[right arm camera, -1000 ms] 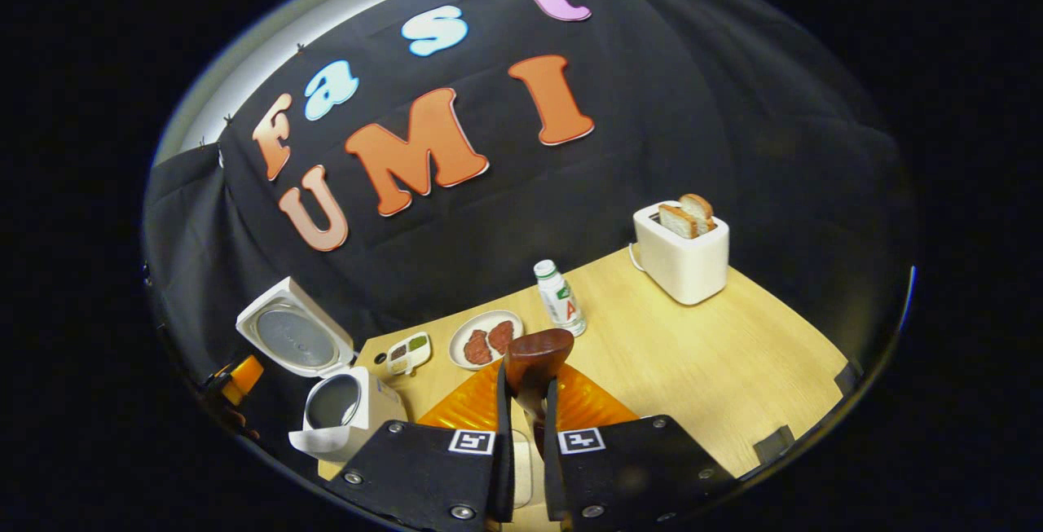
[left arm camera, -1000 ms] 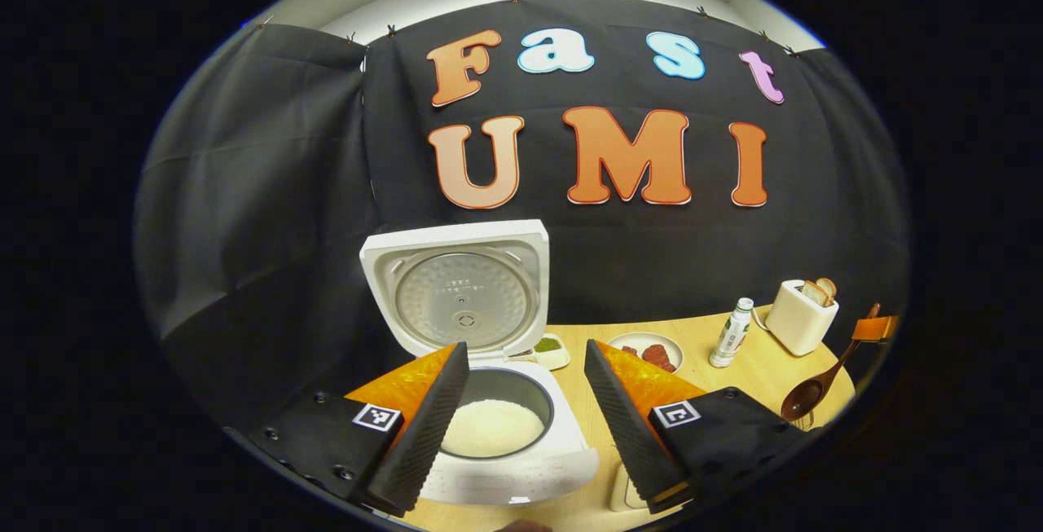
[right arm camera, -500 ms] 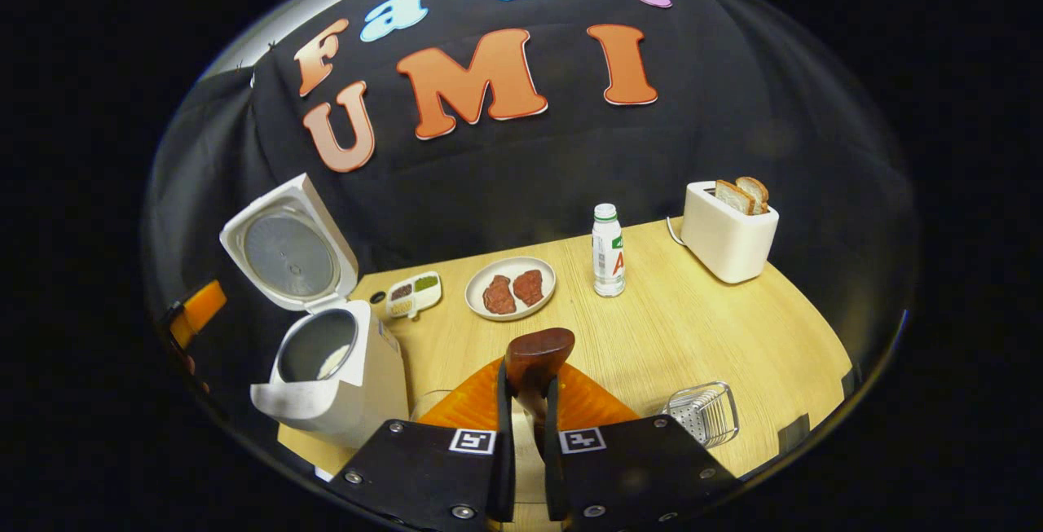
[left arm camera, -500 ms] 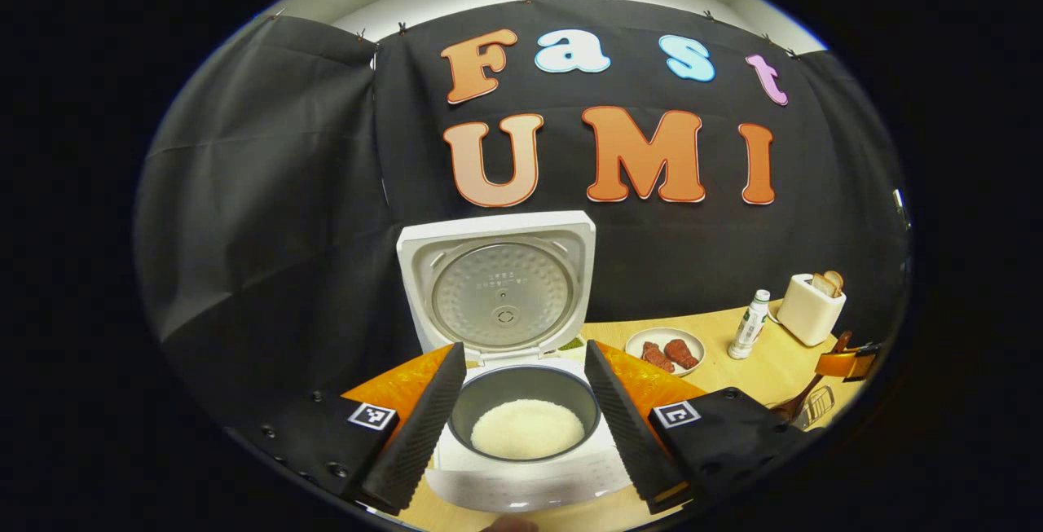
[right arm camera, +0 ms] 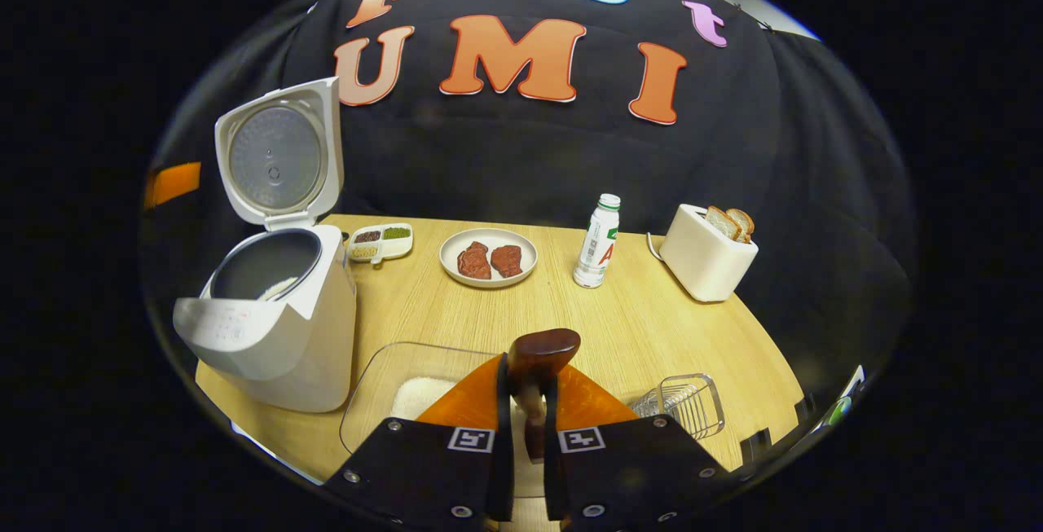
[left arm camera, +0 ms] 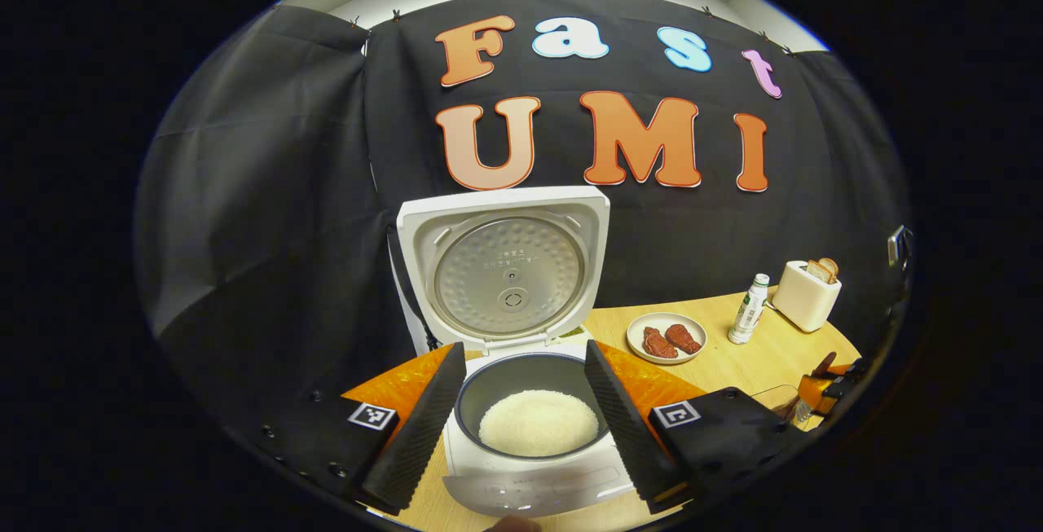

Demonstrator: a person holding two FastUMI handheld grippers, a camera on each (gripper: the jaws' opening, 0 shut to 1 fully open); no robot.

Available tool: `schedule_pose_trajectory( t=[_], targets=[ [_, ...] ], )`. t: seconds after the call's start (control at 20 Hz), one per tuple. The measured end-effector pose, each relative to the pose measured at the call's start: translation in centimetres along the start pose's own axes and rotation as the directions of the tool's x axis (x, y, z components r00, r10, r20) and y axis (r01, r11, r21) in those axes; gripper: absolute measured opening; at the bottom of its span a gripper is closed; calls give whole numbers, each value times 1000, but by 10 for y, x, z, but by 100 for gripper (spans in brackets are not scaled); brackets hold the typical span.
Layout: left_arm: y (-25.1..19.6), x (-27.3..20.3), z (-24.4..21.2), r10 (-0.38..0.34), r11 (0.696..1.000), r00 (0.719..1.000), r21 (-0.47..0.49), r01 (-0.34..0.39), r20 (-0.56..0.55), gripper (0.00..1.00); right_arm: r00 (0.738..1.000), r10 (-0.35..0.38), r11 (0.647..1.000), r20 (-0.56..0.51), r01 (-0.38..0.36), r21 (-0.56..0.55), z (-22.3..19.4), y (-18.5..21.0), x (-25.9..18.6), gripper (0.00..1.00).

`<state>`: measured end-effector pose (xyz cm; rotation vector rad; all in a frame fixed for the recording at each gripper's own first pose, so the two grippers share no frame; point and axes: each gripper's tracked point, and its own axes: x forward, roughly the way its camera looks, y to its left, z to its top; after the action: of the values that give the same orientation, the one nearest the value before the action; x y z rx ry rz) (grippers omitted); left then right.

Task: Close the left gripper, press the button to open the rice cooker; take a wooden spoon from the chopstick holder with the right hand, scoop a spoonful of rice and pour it into the rice cooker, then put the wooden spoon back into the chopstick holder.

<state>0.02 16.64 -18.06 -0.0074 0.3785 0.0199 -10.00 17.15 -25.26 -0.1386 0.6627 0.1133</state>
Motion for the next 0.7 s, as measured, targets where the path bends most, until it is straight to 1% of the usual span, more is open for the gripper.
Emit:
schedule_pose_trajectory(
  t=[0.05,0.1,0.15,0.2,0.35,0.45,0.5,0.55,0.6,0.7],
  targets=[
    [1,-1,-1,5,1000,1000,3,-5,-2,99,1000,1,1000,12,-1,-16,-2,3,-1,14],
    [1,0,-2,9,1000,1000,5,-9,-7,96,1000,11,1000,4,-11,-29,-8,7,-2,14],
    [0,2,-5,11,1000,1000,3,-11,-13,99,1000,18,999,-4,-18,-34,-11,10,-4,14],
    [-1,3,-5,8,1000,1000,-4,-8,-20,99,1000,25,999,-12,-26,-37,-14,12,-4,14],
    [-4,6,-10,3,1000,999,-4,-3,-40,96,999,41,999,-27,-41,-5,-18,17,-9,14],
    [-5,8,-10,-5,1000,999,13,5,-45,97,998,47,997,-30,-45,55,-21,18,-12,14],
    [-5,7,-10,-8,1000,999,25,10,-47,97,997,61,993,-44,-56,102,-22,20,-13,14],
    [-6,8,-9,-13,999,999,35,15,-47,99,997,57,988,-44,-50,144,-18,18,-17,14],
    [-7,10,-9,-15,999,999,43,17,-45,97,996,71,980,-60,-59,191,-19,18,-11,14],
    [-8,12,-7,-19,998,999,51,22,-40,97,992,101,950,-74,-74,304,-17,21,-7,14]
  ],
)
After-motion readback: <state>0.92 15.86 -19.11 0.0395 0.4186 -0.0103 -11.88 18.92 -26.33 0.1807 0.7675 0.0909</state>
